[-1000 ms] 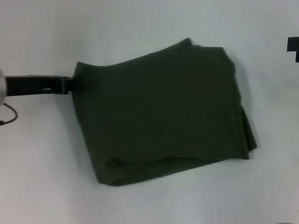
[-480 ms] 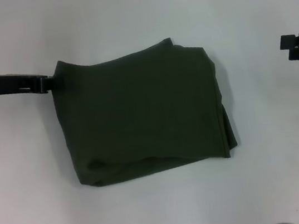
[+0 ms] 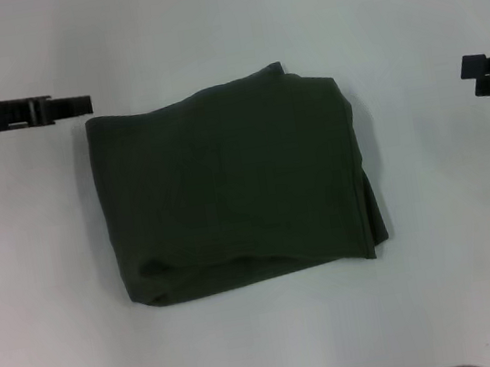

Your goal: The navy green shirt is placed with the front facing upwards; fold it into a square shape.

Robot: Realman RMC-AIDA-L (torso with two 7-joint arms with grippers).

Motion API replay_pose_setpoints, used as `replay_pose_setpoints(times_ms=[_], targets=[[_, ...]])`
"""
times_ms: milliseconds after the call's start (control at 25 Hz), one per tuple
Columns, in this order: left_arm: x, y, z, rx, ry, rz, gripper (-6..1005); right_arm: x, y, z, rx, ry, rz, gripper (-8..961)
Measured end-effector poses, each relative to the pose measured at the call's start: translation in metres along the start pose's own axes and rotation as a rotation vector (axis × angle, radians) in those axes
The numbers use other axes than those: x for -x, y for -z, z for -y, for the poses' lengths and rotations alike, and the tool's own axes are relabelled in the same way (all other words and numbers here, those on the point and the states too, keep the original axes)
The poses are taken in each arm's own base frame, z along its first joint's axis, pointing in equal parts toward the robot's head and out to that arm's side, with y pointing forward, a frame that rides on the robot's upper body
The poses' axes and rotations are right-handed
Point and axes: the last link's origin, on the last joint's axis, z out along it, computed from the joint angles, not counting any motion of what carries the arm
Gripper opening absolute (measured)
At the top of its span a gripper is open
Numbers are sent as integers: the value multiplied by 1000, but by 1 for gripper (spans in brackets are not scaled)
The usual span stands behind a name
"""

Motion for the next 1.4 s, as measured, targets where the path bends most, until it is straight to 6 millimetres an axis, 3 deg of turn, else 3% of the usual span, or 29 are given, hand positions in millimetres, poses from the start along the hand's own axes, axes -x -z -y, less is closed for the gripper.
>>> replay_pose_setpoints(times_ms=[80, 280, 400, 800, 1040, 1200, 1400], targets=[[1, 4, 1, 9, 12, -18, 166, 1, 0, 0, 0, 5, 0, 857], [6, 8, -29, 199, -32, -63, 385, 2, -2, -1, 6, 24, 0, 854], [11, 7, -46, 305, -62, -78, 619, 3, -5, -3, 16, 48, 0, 852], [39, -22, -83, 467, -107, -46, 830, 8, -27, -15, 65, 132, -4, 800], [54, -33, -87, 502, -85, -34, 921, 9, -29, -20, 93, 179, 4, 599], [62, -41, -89, 512, -68, -24, 920, 9, -30, -20, 95, 184, 3, 348], [73, -50, -91, 505, -58, 12, 920, 8, -32, -21, 96, 184, -1, 153]])
